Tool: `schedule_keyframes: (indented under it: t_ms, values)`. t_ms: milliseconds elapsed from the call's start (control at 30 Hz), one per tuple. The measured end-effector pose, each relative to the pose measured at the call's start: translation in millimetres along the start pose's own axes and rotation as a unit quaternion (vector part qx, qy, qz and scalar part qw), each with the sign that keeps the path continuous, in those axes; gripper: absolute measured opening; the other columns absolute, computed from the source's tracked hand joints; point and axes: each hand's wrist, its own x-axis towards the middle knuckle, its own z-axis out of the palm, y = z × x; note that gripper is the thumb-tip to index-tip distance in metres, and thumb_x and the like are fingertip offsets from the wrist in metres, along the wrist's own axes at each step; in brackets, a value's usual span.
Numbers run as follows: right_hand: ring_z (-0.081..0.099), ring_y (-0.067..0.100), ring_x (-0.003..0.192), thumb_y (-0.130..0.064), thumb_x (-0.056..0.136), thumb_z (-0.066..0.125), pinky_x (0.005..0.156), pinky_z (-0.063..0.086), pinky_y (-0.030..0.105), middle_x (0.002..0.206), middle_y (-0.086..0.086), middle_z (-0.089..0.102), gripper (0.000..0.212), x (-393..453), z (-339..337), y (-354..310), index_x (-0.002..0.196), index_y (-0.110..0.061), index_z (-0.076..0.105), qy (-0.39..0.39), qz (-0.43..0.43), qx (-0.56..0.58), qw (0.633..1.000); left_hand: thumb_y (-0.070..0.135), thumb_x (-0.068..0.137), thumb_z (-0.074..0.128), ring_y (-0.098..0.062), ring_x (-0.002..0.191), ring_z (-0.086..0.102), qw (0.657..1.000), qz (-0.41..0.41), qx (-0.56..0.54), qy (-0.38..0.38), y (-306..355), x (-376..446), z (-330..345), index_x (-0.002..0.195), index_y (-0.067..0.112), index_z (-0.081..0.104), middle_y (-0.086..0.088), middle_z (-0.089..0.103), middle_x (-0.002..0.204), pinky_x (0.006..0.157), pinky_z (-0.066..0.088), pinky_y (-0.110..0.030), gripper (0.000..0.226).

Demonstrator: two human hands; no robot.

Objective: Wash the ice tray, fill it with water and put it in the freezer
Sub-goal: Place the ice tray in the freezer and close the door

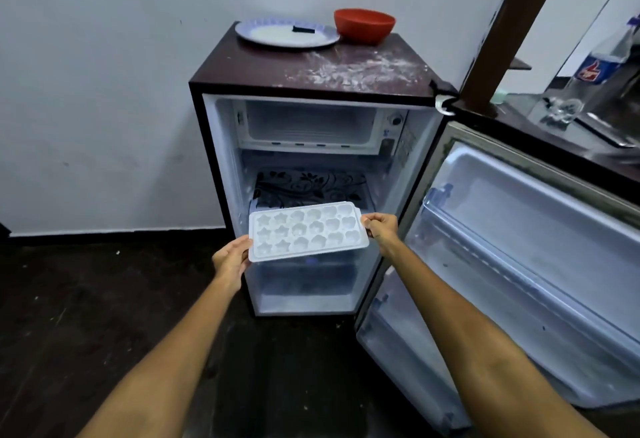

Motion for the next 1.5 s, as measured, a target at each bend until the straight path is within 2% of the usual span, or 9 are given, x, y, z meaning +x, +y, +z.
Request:
schedule_keyframes:
  t_ms: [133, 267, 567, 700, 967, 1233, 1333, 1400, 1500]
  values:
    - [0.055, 0.025, 0.083, 0.006, 0.088, 0.055, 0.073, 0.048, 0.035, 0.092, 0.015, 0.062, 0.019, 25.8, 8.6, -22.5, 0.101, 0.013, 0.066, 0.009, -0.011, 0.011, 1.0, -0.003, 0.084, 0.064, -0.013, 0.068, 0.061, 0.999, 0.031, 0.001, 0.017, 23.8, 19.6, 21.4, 0.119, -0.008, 0.06, -0.018, 0.065, 0.109, 0.047, 0.054, -0.012, 0.035]
    - [0.059, 0.027, 0.081, 0.004, 0.088, 0.056, 0.068, 0.051, 0.035, 0.092, 0.016, 0.064, 0.016, 51.6, 18.6, -44.8, 0.099, 0.011, 0.066, 0.021, -0.023, 0.039, 0.999, -0.001, 0.084, 0.065, -0.021, 0.079, 0.063, 0.997, 0.07, 0.016, 0.016, 46.9, 49.5, 43.2, 0.117, -0.006, 0.063, -0.021, 0.064, 0.12, 0.067, 0.055, -0.023, 0.033]
    - [0.057, 0.026, 0.074, 0.014, 0.081, 0.053, 0.064, 0.046, 0.035, 0.079, 0.013, 0.064, 0.019, 116.9, 43.1, -71.5, 0.095, 0.016, 0.066, 0.036, -0.059, 0.092, 0.993, -0.003, 0.085, 0.063, -0.018, 0.071, 0.06, 0.99, 0.142, 0.025, 0.009, 70.7, 122.7, 90.1, 0.119, -0.008, 0.061, -0.024, 0.063, 0.121, 0.074, 0.054, -0.029, 0.034]
    - [0.055, 0.02, 0.061, 0.011, 0.081, 0.056, 0.053, 0.044, 0.028, 0.073, 0.01, 0.061, 0.015, 146.2, 48.5, -75.5, 0.09, 0.004, 0.066, 0.031, -0.065, 0.099, 0.992, -0.004, 0.085, 0.062, -0.027, 0.094, 0.06, 0.984, 0.178, 0.028, -0.002, 85.8, 147.2, 115.6, 0.116, -0.009, 0.063, -0.025, 0.064, 0.12, 0.091, 0.049, -0.034, 0.031]
    - [0.052, 0.018, 0.06, 0.006, 0.088, 0.053, 0.054, 0.045, 0.026, 0.069, 0.008, 0.055, 0.018, 198.9, 61.8, -90.9, 0.073, -0.003, 0.057, 0.042, -0.085, 0.095, 0.991, -0.002, 0.087, 0.061, -0.026, 0.093, 0.061, 0.975, 0.221, 0.037, -0.007, 110.4, 180.5, 152.9, 0.115, -0.004, 0.065, -0.019, 0.064, 0.119, 0.087, 0.045, -0.025, 0.029]
    - [0.054, 0.023, 0.066, -0.006, 0.087, 0.061, 0.073, 0.05, 0.034, 0.063, 0.005, 0.053, 0.038, 229.9, 83.7, -113.1, 0.053, -0.011, 0.048, 0.103, -0.105, -0.002, 0.989, 0.002, 0.095, 0.05, -0.018, 0.081, 0.049, 0.978, 0.201, 0.064, -0.003, 122.2, 218.8, 171.9, 0.085, 0.014, 0.055, 0.003, 0.048, 0.074, 0.079, 0.044, -0.022, 0.016]
    - [0.062, 0.033, 0.093, -0.01, 0.089, 0.059, 0.078, 0.047, 0.033, 0.09, 0.017, 0.066, 0.012, 229.6, 93.2, -116.9, 0.088, 0.0, 0.064, 0.113, -0.126, -0.021, 0.985, 0.01, 0.096, 0.048, -0.016, 0.06, 0.043, 0.97, 0.204, 0.124, 0.046, 124.9, 229.3, 179.4, 0.059, 0.015, 0.044, -0.002, 0.043, 0.063, 0.054, 0.039, -0.022, 0.037]
    - [0.058, 0.036, 0.109, -0.011, 0.092, 0.057, 0.086, 0.046, 0.033, 0.117, 0.023, 0.062, 0.028, 234.0, 98.1, -117.5, 0.115, 0.004, 0.057, 0.116, -0.132, -0.026, 0.984, 0.006, 0.095, 0.045, -0.015, 0.052, 0.036, 0.964, 0.208, 0.152, 0.06, 127.7, 232.8, 182.4, 0.055, 0.014, 0.041, -0.005, 0.041, 0.059, 0.045, 0.03, -0.022, 0.041]
    - [0.055, 0.036, 0.116, -0.013, 0.095, 0.053, 0.097, 0.043, 0.035, 0.125, 0.025, 0.057, 0.034, 235.5, 99.6, -123.4, 0.121, 0.009, 0.052, 0.116, -0.137, -0.071, 0.981, 0.0, 0.095, 0.041, -0.022, 0.06, 0.047, 0.951, 0.217, 0.215, 0.047, 133.8, 234.6, 186.9, 0.065, 0.01, 0.052, -0.009, 0.055, 0.073, 0.045, 0.033, -0.023, 0.034]
